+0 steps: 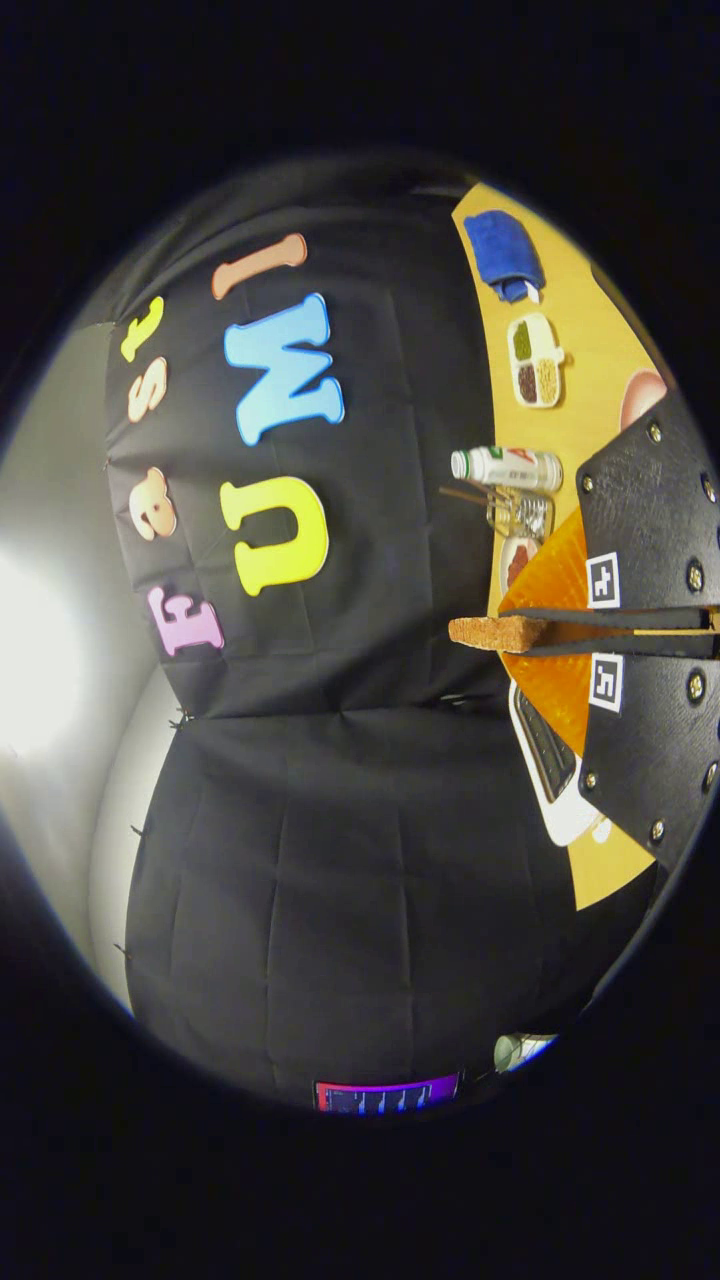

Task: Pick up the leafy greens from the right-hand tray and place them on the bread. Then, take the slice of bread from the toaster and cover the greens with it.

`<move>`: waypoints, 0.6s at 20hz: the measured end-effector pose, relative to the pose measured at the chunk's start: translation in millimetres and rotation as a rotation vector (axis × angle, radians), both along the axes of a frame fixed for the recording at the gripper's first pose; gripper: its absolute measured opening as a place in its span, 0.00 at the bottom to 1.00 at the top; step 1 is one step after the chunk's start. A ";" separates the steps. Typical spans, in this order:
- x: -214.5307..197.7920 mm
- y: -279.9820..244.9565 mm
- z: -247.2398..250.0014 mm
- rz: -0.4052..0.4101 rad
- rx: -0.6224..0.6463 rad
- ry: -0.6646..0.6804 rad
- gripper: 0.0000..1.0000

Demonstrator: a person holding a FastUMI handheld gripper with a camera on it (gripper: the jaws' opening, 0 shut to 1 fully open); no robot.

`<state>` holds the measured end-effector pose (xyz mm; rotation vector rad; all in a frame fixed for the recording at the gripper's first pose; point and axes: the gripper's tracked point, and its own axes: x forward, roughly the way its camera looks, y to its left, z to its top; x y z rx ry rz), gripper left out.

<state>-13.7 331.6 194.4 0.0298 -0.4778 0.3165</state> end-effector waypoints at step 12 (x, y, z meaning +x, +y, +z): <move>25.8 -116.8 -91.8 -0.323 -0.091 0.113 0.02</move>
